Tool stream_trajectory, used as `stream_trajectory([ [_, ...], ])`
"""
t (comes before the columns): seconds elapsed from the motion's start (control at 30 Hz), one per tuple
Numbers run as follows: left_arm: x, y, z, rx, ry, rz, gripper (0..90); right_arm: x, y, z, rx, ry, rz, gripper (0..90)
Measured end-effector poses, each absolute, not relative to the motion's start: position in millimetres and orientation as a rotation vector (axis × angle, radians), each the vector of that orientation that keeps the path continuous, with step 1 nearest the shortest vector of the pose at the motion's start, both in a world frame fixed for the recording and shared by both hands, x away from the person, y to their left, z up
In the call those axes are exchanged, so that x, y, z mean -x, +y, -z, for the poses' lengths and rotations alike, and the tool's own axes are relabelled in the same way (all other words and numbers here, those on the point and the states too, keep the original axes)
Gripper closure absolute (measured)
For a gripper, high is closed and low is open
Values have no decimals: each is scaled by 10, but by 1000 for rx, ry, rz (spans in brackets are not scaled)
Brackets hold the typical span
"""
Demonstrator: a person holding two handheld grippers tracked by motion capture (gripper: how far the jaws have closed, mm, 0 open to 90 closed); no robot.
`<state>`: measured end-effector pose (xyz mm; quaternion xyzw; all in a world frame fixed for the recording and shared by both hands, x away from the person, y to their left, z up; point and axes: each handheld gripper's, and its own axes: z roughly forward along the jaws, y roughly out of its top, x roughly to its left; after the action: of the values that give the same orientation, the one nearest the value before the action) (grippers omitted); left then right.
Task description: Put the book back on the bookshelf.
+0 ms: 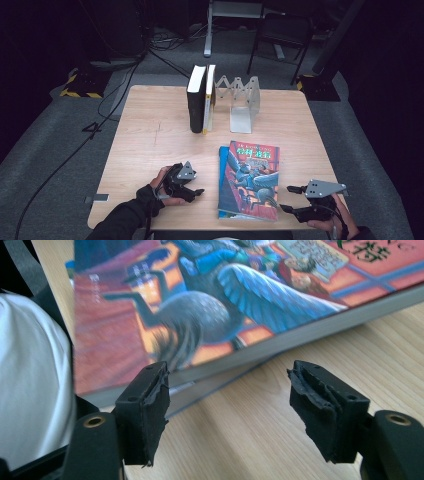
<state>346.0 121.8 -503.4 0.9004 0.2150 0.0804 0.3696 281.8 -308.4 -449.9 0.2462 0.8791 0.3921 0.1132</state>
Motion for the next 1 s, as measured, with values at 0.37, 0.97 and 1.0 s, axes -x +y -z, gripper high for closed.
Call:
stream_trajectory([
  [0.37, -3477, 1207, 5039, -2311, 528, -199, 245, -2876, -2861, 4526, -824, 2604, -1171, 300],
  [0.97, -3499, 1024, 5039, -2320, 508, -188, 220, -3203, -2803, 4595, -950, 2687, -1142, 148],
  [1.0, -3498, 1022, 5038, -2321, 509, -189, 220, -3215, -2803, 4592, -954, 2687, -1136, 146],
])
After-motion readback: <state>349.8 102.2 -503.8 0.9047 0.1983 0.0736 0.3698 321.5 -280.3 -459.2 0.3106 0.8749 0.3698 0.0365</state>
